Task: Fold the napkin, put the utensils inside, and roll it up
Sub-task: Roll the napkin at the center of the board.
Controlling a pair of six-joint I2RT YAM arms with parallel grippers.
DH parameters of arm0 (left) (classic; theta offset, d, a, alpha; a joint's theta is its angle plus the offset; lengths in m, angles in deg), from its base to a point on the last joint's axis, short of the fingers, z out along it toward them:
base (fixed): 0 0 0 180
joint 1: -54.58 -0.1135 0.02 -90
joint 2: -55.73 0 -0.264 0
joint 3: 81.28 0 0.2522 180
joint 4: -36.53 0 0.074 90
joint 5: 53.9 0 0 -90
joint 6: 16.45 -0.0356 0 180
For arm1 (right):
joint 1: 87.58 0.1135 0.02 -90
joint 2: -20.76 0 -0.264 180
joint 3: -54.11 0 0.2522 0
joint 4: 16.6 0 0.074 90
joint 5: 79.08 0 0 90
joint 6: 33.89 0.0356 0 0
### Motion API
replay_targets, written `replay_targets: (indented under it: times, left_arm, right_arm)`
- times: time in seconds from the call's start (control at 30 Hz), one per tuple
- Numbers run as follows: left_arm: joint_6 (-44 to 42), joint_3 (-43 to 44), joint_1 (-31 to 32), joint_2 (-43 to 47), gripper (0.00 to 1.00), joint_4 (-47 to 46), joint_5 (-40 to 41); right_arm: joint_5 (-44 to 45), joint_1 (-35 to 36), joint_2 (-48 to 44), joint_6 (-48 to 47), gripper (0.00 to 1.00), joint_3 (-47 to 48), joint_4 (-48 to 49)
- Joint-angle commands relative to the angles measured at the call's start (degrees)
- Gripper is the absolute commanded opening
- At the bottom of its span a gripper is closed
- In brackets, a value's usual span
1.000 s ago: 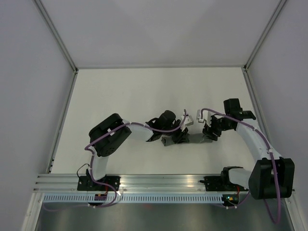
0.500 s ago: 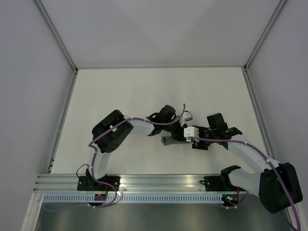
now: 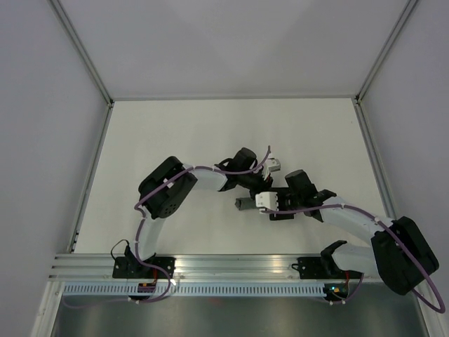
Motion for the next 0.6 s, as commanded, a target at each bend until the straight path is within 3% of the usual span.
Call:
replay_targets:
  times: [0.0,0.17,0.23,0.27,0.3,0.4,0.43,0.57]
  left_arm:
    - [0.4,-2.8,-0.2,-6.5,0.05,16.5,2.3]
    - [0.6,-0.7,-1.6,-8.0,0.08,19.5,-0.7]
    - [1.1,-0.3,-2.2,-8.0,0.15,20.0,-1.4]
    - [2.4,0.0,-3.4,-7.3,0.26,19.8,-1.4]
    - [2.4,0.0,-3.4,-7.3,0.26,19.8,-1.4]
    - [3.8,0.9,-4.5,-6.5,0.42,20.4,-1.0]
    - [4.4,1.3,-5.3,-6.4,0.44,20.8,-1.1]
    - [7.2,3.8,-7.4,-6.0,0.47,21.8,-1.6]
  right_arm:
    - [3.6,1.2,3.0,0.9,0.66,-0.3,4.6]
    - [4.8,1.9,6.9,0.6,0.53,0.0,5.0]
    - [5.4,1.8,8.1,0.6,0.43,0.4,4.2]
    - [5.8,1.9,9.4,0.6,0.3,1.7,1.7]
    - [5.8,1.9,9.4,0.6,0.3,1.7,1.6]
    - [6.6,1.9,10.5,-0.3,0.21,3.0,-1.3]
    - [6.8,1.9,10.9,-0.2,0.13,3.5,-2.1]
    - [7.0,1.9,13.0,0.4,0.04,5.5,-6.2]
